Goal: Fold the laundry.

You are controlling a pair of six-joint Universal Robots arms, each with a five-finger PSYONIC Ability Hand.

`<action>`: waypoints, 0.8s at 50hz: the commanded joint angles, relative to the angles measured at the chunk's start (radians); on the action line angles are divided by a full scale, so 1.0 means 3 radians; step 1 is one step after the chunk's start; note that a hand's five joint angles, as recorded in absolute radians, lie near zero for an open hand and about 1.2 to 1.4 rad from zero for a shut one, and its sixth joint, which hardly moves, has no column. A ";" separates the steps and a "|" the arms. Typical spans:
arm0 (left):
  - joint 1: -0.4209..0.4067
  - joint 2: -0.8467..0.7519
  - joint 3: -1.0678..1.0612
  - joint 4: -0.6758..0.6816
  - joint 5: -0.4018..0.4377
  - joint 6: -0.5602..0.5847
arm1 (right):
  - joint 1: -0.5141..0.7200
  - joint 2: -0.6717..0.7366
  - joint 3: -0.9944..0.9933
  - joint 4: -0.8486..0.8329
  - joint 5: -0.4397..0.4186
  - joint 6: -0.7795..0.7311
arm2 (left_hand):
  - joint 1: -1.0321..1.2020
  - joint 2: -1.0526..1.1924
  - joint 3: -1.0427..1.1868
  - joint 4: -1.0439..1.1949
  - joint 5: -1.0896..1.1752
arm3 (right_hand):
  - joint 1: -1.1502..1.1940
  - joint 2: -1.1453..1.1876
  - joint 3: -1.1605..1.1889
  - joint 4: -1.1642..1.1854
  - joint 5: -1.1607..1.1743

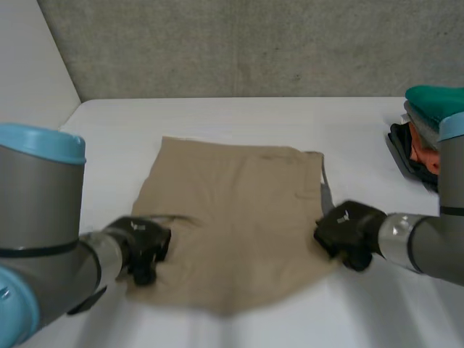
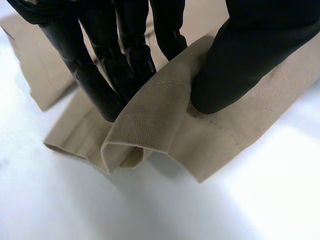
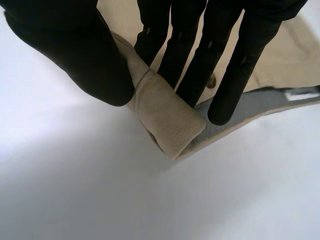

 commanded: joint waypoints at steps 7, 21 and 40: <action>-0.0199 0.0299 -0.0056 -0.0612 0.0076 0.0395 | -0.0193 -0.0488 0.0115 0.0959 -0.0096 -0.0540 | 0.0849 0.0663 0.0691 0.0668 0.0720 | 0.0941 0.0743 0.0685 0.0658 0.0680; 0.0108 -0.0910 0.2038 -0.0161 0.0000 0.0098 | 0.0017 0.0329 -0.0570 -0.1018 0.0159 0.0789 | 0.0849 0.0663 0.0691 0.0668 0.0720 | 0.0941 0.0743 0.0685 0.0658 0.0680; 0.0011 -0.2533 0.4363 0.0078 -0.0446 0.0164 | 0.0237 0.1388 -0.1379 -0.2575 0.0758 0.0662 | -0.1059 -0.1245 -0.1217 -0.1240 -0.1187 | -0.2160 -0.2358 -0.2416 -0.2443 -0.2421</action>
